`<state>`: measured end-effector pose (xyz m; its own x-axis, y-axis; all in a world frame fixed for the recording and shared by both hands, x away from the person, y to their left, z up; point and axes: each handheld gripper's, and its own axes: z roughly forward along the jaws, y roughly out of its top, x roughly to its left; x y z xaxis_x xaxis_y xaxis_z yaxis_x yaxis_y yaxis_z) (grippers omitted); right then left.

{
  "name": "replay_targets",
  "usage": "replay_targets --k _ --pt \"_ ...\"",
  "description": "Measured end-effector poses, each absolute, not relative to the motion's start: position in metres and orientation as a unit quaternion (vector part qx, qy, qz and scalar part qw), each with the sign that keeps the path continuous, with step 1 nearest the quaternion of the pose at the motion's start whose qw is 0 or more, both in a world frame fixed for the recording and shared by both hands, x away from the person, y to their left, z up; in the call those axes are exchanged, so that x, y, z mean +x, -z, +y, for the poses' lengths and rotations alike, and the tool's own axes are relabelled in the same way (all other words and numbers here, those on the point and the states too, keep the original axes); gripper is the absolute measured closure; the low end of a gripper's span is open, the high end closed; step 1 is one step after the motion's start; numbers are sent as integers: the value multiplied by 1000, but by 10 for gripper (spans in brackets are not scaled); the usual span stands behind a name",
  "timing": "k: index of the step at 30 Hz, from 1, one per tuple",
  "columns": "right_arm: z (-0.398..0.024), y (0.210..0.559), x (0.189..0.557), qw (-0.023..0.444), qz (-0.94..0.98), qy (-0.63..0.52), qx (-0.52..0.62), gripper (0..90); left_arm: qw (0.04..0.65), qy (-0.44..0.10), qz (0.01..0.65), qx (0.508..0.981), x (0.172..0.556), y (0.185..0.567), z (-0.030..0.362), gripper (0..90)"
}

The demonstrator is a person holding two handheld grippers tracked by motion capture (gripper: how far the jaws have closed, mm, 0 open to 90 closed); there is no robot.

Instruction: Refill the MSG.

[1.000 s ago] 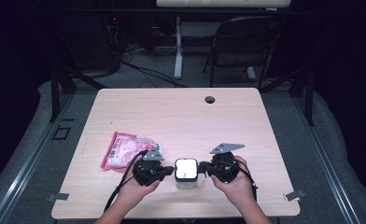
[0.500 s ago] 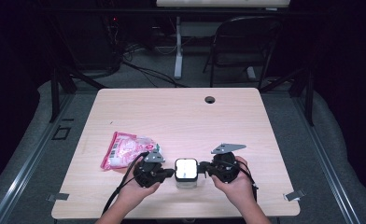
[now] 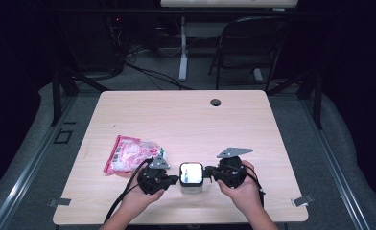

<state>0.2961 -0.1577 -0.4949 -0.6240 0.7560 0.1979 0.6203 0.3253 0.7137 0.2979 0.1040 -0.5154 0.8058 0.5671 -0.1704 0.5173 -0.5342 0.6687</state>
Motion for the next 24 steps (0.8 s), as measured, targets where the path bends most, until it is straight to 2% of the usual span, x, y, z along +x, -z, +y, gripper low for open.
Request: replay_targets --k 11,17,24 --pt "-158 495 296 84 810 -394 426 889 388 -31 311 867 297 507 106 900" --pt "-157 494 295 79 810 -399 423 800 395 -33 308 865 297 503 105 894" --pt "-150 490 284 80 814 -409 404 619 404 -35 302 863 298 494 101 886"
